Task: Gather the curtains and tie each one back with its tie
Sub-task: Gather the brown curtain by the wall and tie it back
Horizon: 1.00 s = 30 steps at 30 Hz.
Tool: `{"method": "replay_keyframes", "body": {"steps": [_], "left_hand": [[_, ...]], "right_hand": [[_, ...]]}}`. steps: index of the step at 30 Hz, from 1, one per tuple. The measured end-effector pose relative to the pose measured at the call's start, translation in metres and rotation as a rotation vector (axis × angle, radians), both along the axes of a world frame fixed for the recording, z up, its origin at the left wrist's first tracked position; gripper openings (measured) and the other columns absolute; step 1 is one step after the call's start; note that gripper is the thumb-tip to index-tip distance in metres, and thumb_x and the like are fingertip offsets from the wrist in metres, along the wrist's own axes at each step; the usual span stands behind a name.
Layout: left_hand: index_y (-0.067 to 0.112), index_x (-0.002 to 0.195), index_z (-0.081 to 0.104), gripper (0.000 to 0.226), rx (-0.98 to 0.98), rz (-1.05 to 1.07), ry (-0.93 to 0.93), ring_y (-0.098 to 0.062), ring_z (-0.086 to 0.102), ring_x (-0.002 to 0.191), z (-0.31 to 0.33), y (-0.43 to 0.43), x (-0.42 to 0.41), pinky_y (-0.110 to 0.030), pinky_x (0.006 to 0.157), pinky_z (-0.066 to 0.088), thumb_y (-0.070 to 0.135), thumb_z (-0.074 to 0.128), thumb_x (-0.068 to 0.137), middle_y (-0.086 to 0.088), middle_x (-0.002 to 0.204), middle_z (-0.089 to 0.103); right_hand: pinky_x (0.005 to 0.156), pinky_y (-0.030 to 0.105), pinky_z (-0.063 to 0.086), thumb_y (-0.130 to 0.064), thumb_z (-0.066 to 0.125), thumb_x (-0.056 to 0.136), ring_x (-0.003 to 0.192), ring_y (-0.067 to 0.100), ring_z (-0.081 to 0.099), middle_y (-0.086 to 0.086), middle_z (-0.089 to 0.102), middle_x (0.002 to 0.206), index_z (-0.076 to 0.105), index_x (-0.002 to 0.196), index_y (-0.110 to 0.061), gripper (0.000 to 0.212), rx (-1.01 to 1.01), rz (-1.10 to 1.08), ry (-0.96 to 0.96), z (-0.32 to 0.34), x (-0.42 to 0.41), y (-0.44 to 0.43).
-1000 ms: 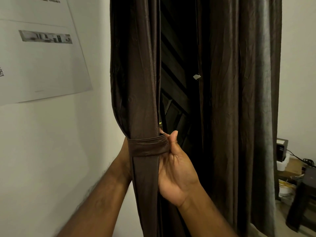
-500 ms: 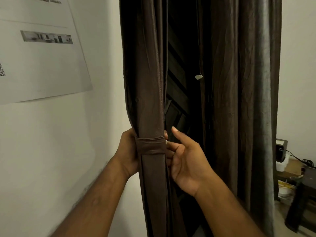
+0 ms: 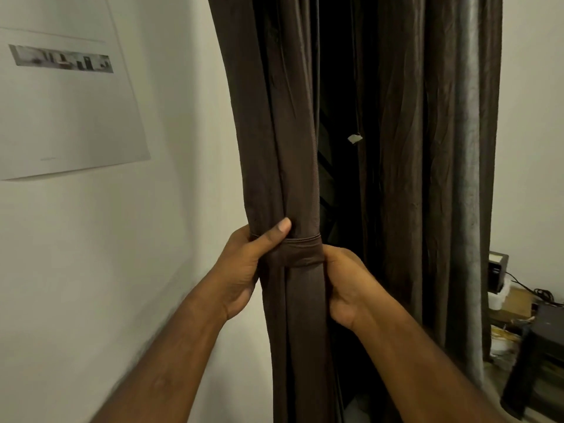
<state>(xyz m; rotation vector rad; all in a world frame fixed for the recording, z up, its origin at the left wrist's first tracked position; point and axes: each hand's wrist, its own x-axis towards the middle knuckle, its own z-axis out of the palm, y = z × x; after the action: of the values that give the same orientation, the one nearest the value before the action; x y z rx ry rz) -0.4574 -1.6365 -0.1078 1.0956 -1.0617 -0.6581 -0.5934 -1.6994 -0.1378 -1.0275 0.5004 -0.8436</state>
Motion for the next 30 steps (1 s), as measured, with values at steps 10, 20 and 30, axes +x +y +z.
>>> {"method": "replay_keyframes", "body": {"steps": [10, 20, 30], "left_hand": [[0.012, 0.108, 0.069, 0.052, -0.084, 0.049, -0.17, -0.02, 0.072, 0.095, 0.002, -0.008, 0.005, -0.024, 0.076, 0.058, 0.019, 0.081, 0.058, -0.003, 0.103, 0.076], [0.019, 0.11, 0.069, 0.049, -0.069, 0.149, -0.24, -0.018, 0.073, 0.091, -0.002, -0.027, 0.011, -0.03, 0.078, 0.059, 0.027, 0.078, 0.062, 0.002, 0.099, 0.076], [0.033, 0.125, 0.045, 0.067, -0.301, 0.388, -0.218, -0.001, 0.062, 0.103, 0.013, -0.067, 0.006, -0.033, 0.092, 0.052, 0.035, 0.082, 0.069, 0.012, 0.124, 0.058]], "right_hand": [[0.095, 0.043, 0.057, -0.003, 0.061, 0.094, 0.103, 0.024, 0.074, 0.009, 0.079, 0.102, 0.081, 0.098, -0.013, 0.022, -0.478, -0.077, -0.05, -0.006, -0.018, -0.026], [0.083, 0.023, 0.057, -0.016, 0.065, 0.097, 0.094, 0.005, 0.073, -0.005, 0.079, 0.097, 0.079, 0.108, -0.02, 0.018, -0.611, -0.096, 0.041, -0.004, -0.02, -0.03], [0.072, 0.006, 0.052, -0.023, 0.064, 0.098, 0.091, -0.007, 0.067, -0.015, 0.073, 0.096, 0.073, 0.115, -0.026, 0.019, -0.976, -0.57, 0.468, 0.035, -0.056, -0.085]]}}
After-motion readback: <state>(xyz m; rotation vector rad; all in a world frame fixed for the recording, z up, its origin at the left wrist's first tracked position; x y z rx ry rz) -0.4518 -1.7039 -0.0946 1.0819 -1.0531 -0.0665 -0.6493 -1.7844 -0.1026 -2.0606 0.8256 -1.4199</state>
